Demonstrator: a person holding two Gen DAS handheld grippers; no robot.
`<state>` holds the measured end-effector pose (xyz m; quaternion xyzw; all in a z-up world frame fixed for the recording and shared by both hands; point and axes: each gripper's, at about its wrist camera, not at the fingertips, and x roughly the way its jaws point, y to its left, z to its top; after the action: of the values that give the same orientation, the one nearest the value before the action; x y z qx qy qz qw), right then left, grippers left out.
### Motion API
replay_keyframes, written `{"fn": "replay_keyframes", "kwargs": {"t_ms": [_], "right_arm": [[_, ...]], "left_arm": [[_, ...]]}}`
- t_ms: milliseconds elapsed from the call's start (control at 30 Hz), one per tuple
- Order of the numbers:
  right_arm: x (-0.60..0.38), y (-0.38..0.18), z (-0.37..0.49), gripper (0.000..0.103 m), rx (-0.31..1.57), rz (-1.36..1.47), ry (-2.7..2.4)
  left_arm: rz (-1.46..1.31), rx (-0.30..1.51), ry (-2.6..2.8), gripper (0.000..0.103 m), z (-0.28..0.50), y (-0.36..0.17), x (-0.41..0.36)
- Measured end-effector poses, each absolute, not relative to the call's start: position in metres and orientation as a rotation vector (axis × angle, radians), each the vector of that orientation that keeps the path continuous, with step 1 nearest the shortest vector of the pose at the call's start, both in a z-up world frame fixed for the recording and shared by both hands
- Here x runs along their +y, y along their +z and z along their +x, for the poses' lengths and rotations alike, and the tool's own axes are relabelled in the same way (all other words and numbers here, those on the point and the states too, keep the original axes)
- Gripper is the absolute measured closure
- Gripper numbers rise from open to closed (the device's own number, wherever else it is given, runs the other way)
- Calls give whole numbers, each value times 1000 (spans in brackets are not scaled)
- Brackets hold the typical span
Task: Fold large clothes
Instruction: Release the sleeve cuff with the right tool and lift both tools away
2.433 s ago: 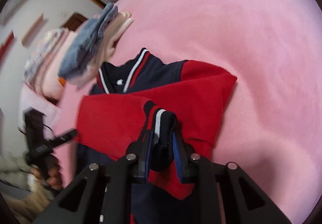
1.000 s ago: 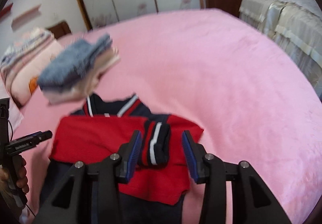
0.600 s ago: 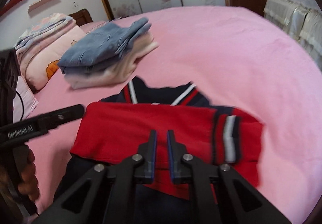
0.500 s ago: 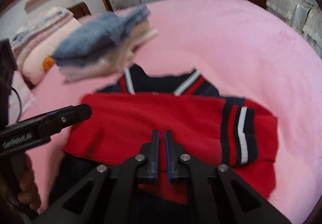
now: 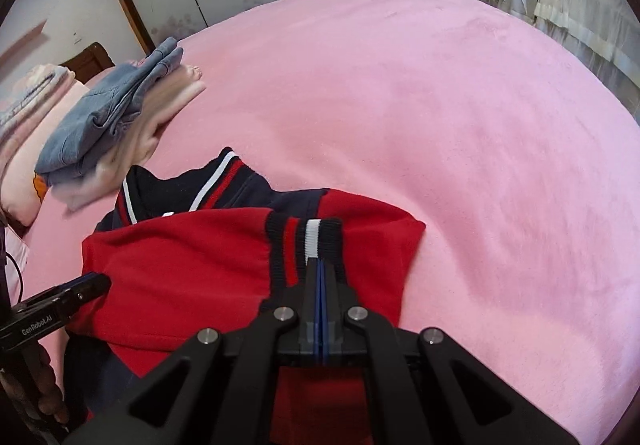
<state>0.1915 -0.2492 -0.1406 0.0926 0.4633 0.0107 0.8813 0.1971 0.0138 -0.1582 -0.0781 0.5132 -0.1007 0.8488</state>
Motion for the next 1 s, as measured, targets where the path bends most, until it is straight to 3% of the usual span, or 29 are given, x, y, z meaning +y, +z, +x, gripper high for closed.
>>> {"fn": "replay_keyframes", "kwargs": {"t_ms": [67, 200, 400, 1000], "right_arm": [[-246, -136, 189, 103, 964, 168, 16], [-241, -119, 182, 103, 944, 169, 2], [-228, -93, 167, 100, 910, 139, -3], [-214, -23, 98, 100, 840, 145, 17]], "left_arm": [[-153, 1086, -197, 59, 197, -155, 13], [-122, 1079, -156, 42, 189, -137, 13], [-117, 1028, -136, 26, 171, -97, 17], [-145, 953, -120, 25, 93, -11, 27]]}}
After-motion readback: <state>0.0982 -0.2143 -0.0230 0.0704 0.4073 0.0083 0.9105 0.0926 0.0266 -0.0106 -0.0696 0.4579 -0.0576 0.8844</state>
